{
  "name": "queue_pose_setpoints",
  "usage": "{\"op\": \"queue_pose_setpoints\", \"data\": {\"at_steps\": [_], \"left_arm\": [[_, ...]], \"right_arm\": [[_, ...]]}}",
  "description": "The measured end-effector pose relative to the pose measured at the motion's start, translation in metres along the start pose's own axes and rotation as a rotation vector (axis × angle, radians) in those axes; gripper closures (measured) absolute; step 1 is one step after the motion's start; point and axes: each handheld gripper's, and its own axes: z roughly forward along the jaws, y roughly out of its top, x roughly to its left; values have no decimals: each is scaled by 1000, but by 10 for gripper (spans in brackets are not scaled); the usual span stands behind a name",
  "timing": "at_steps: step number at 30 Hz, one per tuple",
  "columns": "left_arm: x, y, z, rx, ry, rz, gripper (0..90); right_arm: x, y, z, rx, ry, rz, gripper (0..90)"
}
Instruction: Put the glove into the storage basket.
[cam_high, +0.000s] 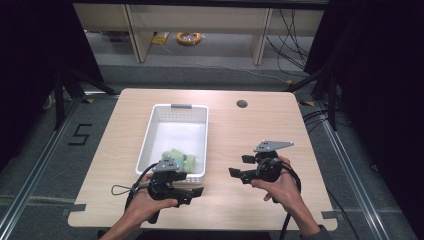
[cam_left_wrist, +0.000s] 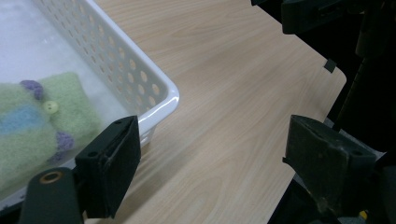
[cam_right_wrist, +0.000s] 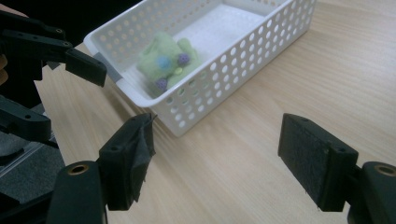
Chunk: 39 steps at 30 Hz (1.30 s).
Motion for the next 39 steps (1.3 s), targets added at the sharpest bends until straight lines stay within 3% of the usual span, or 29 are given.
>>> {"op": "queue_pose_setpoints", "data": {"at_steps": [1, 4, 10, 15, 16, 18, 19, 26, 27, 29, 30, 34, 36, 37, 39], "left_arm": [[-1, -1, 1, -3, 6, 7, 177], [-3, -3, 3, 4, -7, 11, 177], [-8, -8, 6, 0, -10, 30, 179], [-13, -13, 9, 4, -23, 38, 180], [-14, -14, 10, 5, -16, 41, 180], [-15, -15, 12, -2, -14, 45, 179], [-16, -17, 13, 4, -33, 52, 180], [-22, -26, 17, 12, -34, 56, 179], [-23, -27, 17, 13, -35, 51, 179], [-23, -31, 17, 23, -39, 62, 178], [-23, -32, 18, 23, -36, 74, 178], [-24, -40, 20, 29, -22, 61, 178], [-24, -44, 22, 30, -21, 70, 178], [-24, -47, 23, 50, -26, 72, 178], [-25, -49, 24, 48, -27, 82, 178]], "right_arm": [[-3, -1, 0, -15, -4, -34, 278], [-3, -7, -1, -12, 5, -3, 273], [-3, -16, -6, -20, -1, -5, 265], [-3, -23, -9, -40, -4, -41, 255], [-1, -25, -10, -31, 3, -11, 254], [0, -28, -11, -31, 2, -18, 253], [-1, -31, -11, -42, 8, -34, 250], [3, -41, -14, -37, 19, -18, 245], [1, -43, -13, -50, 24, -39, 244], [5, -47, -14, -42, 26, -3, 244], [3, -49, -15, -40, 19, -31, 243], [4, -57, -14, -38, 28, -19, 241], [3, -62, -13, -32, 22, -44, 239], [5, -66, -13, -17, 18, -18, 235], [5, -68, -11, -24, 36, -18, 235]]}}
